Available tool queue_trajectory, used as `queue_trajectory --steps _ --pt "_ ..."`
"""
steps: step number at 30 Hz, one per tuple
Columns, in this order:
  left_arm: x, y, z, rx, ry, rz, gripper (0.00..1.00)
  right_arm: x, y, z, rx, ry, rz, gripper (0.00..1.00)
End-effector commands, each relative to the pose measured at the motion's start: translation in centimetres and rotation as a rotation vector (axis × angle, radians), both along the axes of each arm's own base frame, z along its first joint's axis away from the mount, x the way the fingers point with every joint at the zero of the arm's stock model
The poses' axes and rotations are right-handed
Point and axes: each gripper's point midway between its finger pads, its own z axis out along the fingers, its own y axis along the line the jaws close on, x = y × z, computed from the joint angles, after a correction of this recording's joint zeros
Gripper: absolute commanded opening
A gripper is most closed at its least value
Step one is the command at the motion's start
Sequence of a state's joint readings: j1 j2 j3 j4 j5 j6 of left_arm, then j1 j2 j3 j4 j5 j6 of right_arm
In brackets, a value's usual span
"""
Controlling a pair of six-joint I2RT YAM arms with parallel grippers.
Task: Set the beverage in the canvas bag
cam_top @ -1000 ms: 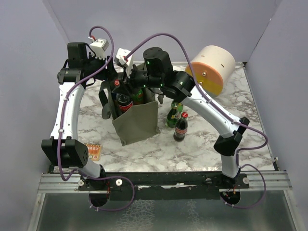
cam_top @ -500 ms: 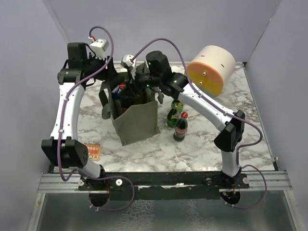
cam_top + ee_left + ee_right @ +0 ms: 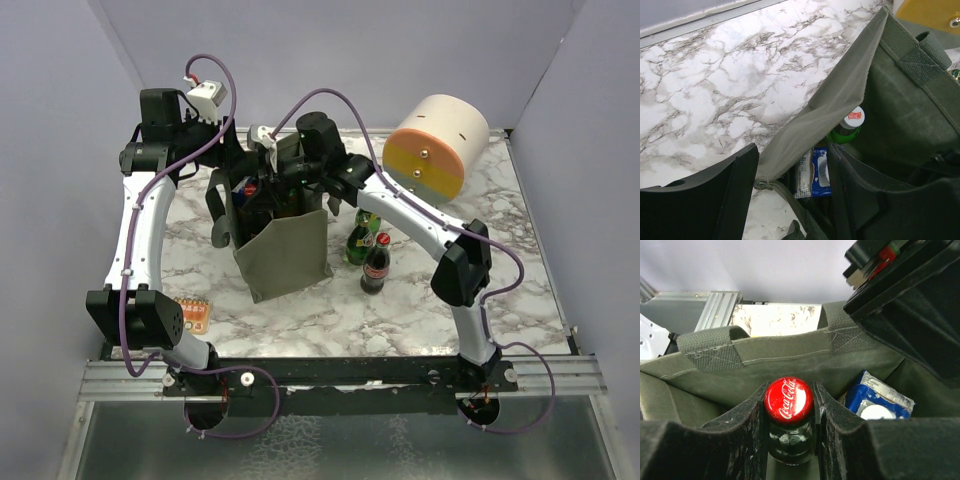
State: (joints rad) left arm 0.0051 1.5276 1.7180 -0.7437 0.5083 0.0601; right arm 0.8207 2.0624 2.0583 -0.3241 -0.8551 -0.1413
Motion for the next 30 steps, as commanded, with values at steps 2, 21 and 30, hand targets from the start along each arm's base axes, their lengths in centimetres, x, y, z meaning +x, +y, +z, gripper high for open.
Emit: queue_trajectory --steps 2,21,30 --pt "-0.7 -0.9 0.6 -0.026 -0.008 -0.037 0.59 -1.0 0.7 5.6 0.185 -0.185 0.122 0.01" --pt "-0.3 -0.9 0.4 -0.031 0.0 -0.037 0.59 -0.7 1.0 0.1 0.145 -0.24 0.216 0.01" --pt "-0.2 -1.0 0.3 -0.033 0.003 -0.041 0.59 -0.7 0.9 -0.7 0.134 -0.276 0.233 0.07"
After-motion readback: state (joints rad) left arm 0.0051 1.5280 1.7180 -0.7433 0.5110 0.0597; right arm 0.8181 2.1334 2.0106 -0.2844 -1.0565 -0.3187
